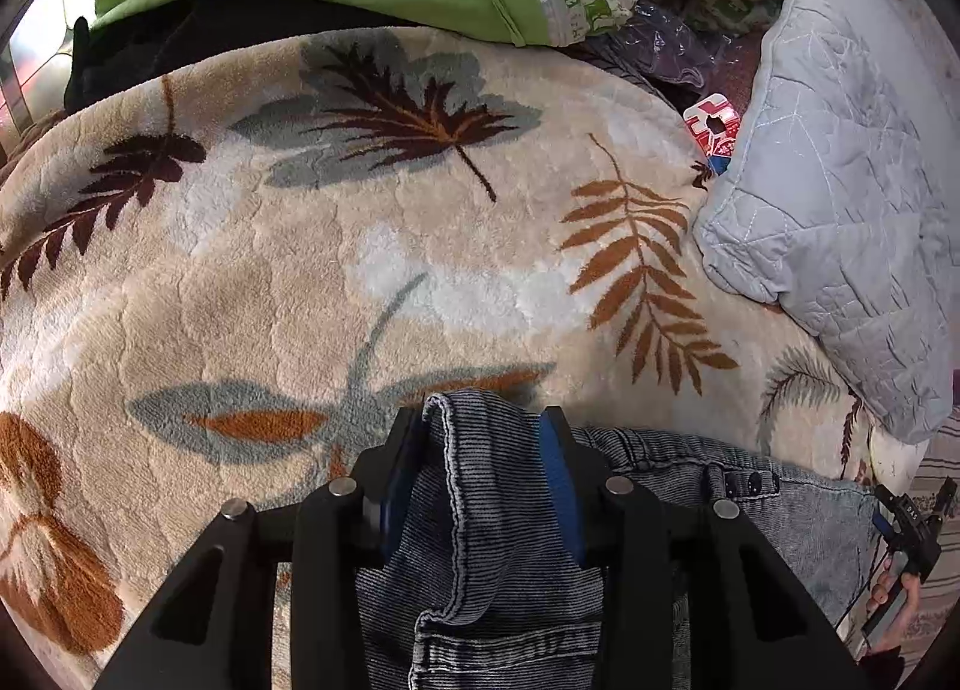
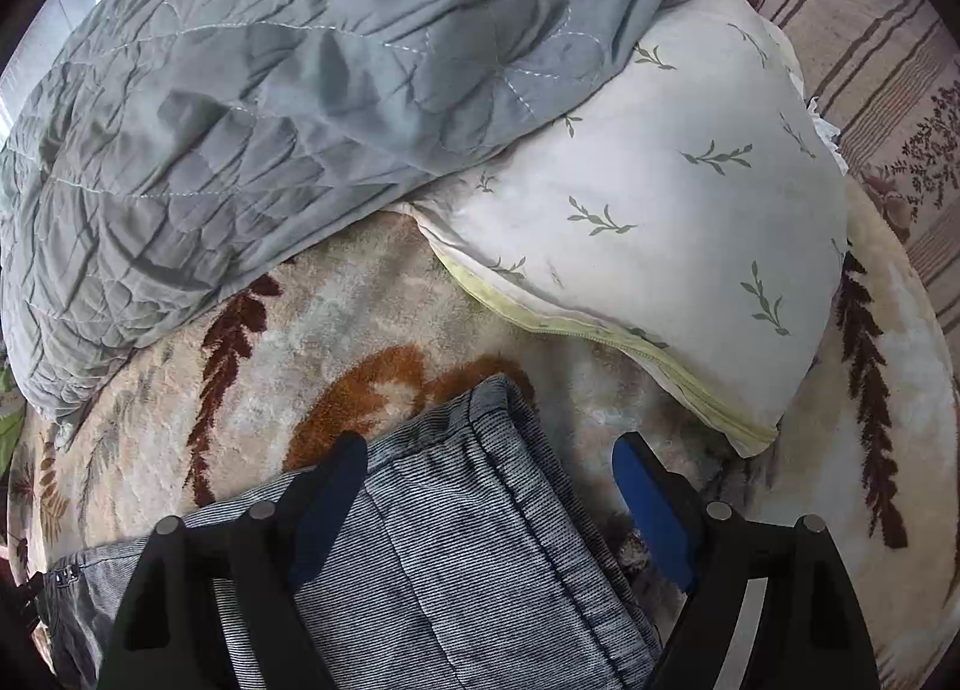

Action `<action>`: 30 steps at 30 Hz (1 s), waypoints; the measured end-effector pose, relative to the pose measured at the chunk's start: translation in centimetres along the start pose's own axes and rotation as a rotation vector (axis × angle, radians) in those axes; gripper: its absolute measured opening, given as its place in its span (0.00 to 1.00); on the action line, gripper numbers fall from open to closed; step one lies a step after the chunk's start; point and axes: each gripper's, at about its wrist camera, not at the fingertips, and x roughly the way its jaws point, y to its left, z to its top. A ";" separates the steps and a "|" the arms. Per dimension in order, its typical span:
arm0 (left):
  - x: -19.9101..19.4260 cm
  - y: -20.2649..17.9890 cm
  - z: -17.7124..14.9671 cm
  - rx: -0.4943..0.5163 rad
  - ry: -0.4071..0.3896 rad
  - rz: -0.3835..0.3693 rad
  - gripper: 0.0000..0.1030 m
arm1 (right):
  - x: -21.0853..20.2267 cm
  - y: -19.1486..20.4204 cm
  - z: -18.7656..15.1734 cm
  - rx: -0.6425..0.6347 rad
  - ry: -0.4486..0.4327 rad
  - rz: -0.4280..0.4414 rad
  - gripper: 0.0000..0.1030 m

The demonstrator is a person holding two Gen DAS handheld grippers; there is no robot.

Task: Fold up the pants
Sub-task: 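Lift the hem with the right tool and fold it over toward the waistband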

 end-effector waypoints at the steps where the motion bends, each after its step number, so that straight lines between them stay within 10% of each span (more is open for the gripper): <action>1: 0.0 -0.2 -0.1 0.005 0.000 -0.012 0.23 | 0.1 -0.1 0.1 0.005 0.003 0.012 0.83; 9: -1.4 -2.3 -0.7 0.066 -0.047 -0.058 0.12 | 2.0 0.2 0.1 -0.006 0.028 -0.020 0.81; 12: -2.6 -2.6 -1.0 0.076 -0.078 -0.079 0.11 | 1.7 0.6 -0.2 -0.020 -0.002 0.014 0.34; 15: -3.7 -2.9 -1.2 0.088 -0.099 -0.104 0.10 | 1.0 0.8 -0.5 -0.016 -0.001 0.014 0.18; 30: -12.9 -2.8 -4.3 0.089 -0.213 -0.281 0.10 | -13.7 -2.0 -6.0 0.020 -0.260 0.141 0.17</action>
